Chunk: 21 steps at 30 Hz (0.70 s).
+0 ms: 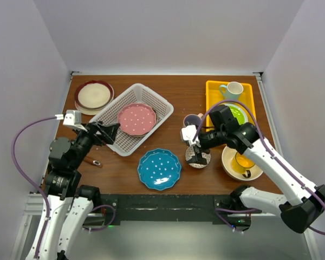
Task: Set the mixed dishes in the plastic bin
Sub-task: Pick up the plate at the center of the board.
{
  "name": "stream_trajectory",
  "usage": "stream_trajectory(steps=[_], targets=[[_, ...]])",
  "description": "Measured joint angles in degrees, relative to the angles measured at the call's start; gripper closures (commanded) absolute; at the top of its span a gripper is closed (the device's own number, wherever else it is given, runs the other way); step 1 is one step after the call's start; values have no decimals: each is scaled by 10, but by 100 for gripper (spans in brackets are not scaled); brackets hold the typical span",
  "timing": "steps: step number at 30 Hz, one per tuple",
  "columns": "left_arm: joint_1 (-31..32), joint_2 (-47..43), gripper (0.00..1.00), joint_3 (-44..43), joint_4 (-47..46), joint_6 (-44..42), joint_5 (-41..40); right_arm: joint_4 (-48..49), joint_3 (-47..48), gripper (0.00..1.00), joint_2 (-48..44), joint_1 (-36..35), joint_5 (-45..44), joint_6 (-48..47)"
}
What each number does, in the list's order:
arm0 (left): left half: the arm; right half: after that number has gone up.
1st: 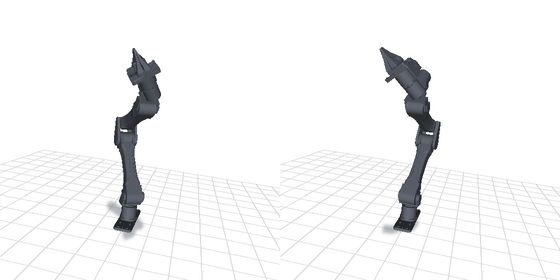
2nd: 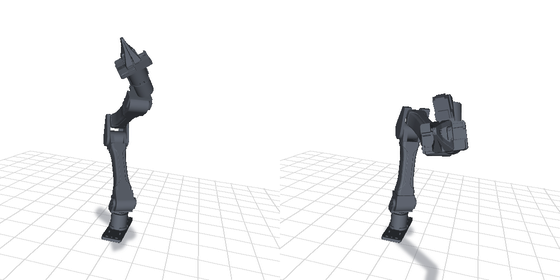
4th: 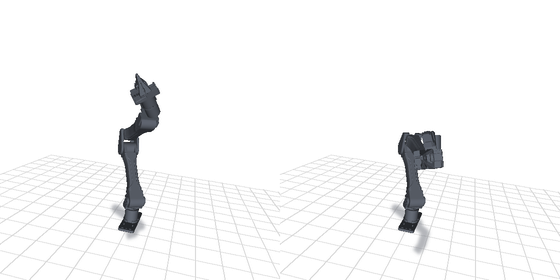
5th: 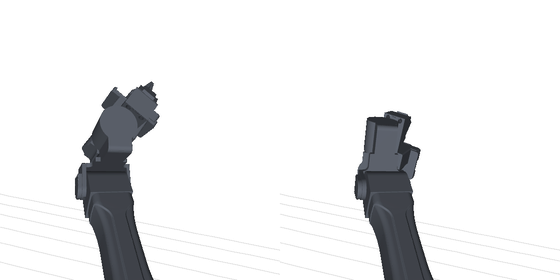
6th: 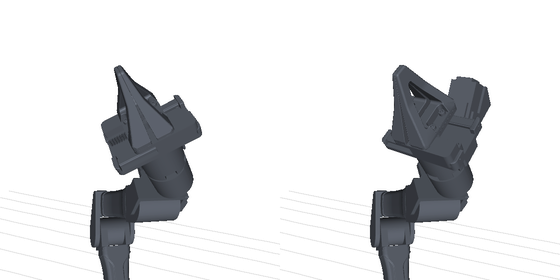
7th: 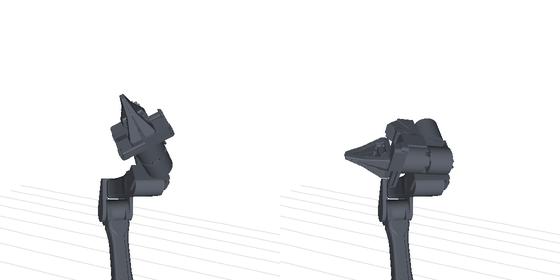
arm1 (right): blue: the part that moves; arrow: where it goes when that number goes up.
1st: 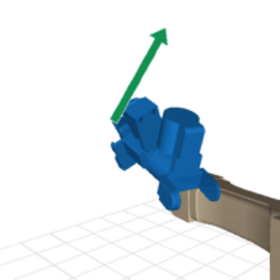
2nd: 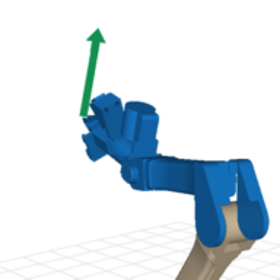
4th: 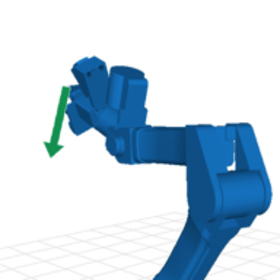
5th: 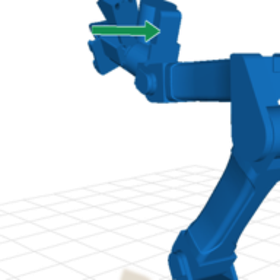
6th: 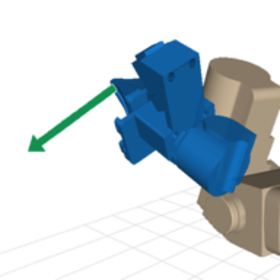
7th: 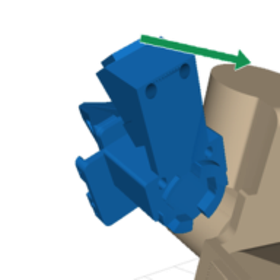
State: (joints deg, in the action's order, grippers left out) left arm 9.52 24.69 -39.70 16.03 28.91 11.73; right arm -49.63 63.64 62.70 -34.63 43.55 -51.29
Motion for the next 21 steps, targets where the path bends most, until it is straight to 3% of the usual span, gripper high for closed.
stream_trajectory(steps=[8,21], targets=[[0,-17,0,16,16,0,13,-3,-4,2,6,-20,0,-22],[0,-37,0,24,30,10,25,-2,-18,2,30,-113,-56,-41]])
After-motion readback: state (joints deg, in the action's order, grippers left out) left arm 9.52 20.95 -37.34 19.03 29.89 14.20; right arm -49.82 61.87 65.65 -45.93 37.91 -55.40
